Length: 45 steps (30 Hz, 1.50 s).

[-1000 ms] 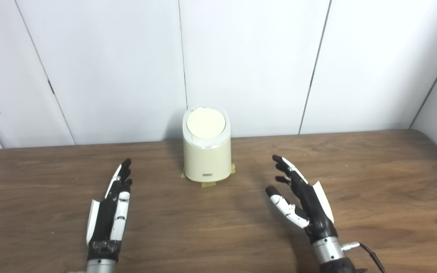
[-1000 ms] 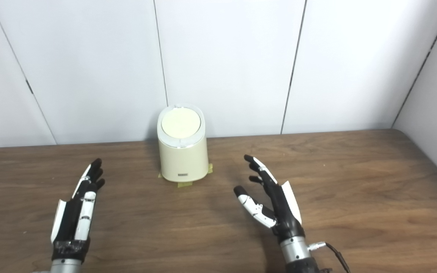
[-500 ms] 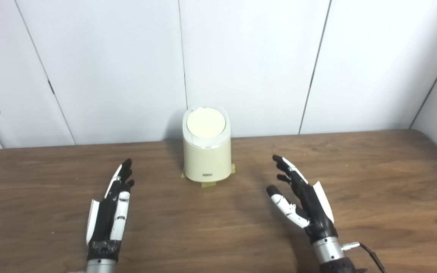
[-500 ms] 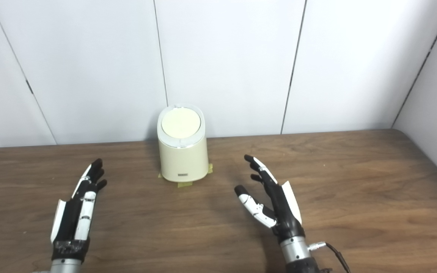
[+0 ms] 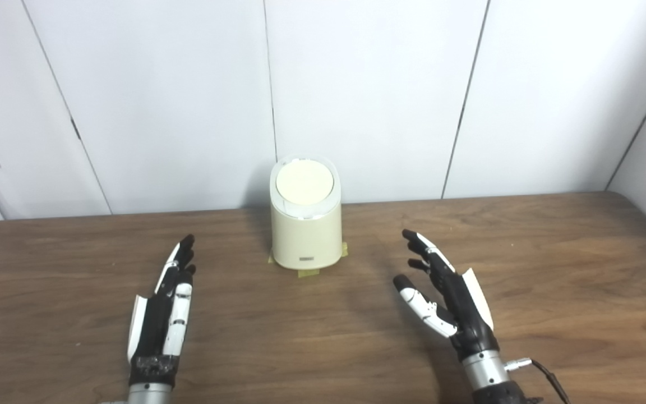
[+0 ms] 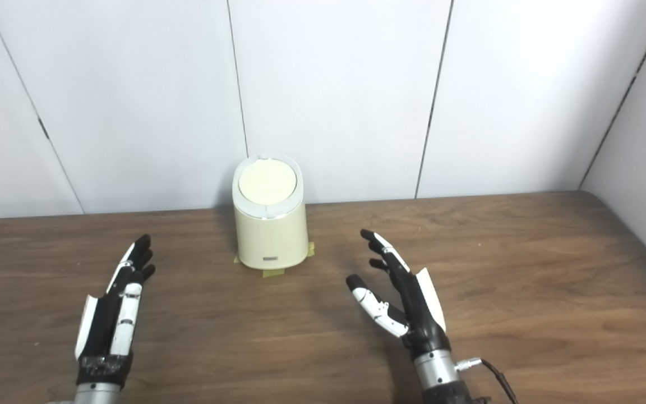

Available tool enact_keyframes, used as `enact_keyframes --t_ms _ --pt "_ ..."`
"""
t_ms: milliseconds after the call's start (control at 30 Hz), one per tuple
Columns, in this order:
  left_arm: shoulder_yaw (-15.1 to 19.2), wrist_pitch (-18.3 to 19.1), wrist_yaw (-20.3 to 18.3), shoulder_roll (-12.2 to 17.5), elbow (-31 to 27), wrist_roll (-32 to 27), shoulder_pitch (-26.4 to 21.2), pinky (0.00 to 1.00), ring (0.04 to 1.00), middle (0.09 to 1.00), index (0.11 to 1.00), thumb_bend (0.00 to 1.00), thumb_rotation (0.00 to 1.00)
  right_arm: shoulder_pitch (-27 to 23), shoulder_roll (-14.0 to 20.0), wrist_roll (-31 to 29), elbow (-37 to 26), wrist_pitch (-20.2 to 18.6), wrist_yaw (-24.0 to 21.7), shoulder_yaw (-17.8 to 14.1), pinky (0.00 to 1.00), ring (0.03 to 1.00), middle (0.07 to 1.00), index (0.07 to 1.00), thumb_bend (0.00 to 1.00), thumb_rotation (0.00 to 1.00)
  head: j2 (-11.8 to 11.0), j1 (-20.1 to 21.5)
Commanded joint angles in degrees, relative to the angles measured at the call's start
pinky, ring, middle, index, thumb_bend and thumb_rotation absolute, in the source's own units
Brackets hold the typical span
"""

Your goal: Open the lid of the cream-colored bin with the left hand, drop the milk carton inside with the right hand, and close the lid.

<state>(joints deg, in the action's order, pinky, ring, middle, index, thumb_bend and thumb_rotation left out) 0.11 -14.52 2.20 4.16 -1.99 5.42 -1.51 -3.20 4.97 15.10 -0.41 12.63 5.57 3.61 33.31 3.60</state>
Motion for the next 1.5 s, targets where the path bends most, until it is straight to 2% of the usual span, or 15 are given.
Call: enact_keyframes --t_ms 0,267,600,1467 --pt "0.26 -2.55 0.57 0.95 1.77 2.01 -0.26 0.94 0.968 0.971 0.948 0.17 0.94 0.25 1.63 0.99 1.35 2.24 0.26 -0.54 0.82 0.902 0.912 0.866 0.21 0.59 0.08 0.06" --pt "0.22 -2.39 0.6 0.9 1.44 2.02 -0.15 0.93 0.965 0.97 0.947 0.18 0.95 0.48 1.47 1.34 0.49 1.28 0.15 -0.48 0.81 0.897 0.912 0.866 0.21 0.59 0.13 0.09" --pt "0.24 -2.24 0.55 0.91 1.51 2.03 -0.18 0.93 0.968 0.972 0.947 0.18 0.93 0.41 1.57 1.15 0.82 1.69 0.03 -0.46 0.82 0.896 0.911 0.862 0.21 0.58 0.18 0.1" --pt "0.2 -1.8 0.25 0.87 1.01 1.71 -0.06 0.94 0.97 0.971 0.947 0.19 0.94 0.31 1.51 1.06 0.93 1.82 -0.18 -0.64 0.83 0.897 0.907 0.863 0.21 0.57 0.29 0.11"
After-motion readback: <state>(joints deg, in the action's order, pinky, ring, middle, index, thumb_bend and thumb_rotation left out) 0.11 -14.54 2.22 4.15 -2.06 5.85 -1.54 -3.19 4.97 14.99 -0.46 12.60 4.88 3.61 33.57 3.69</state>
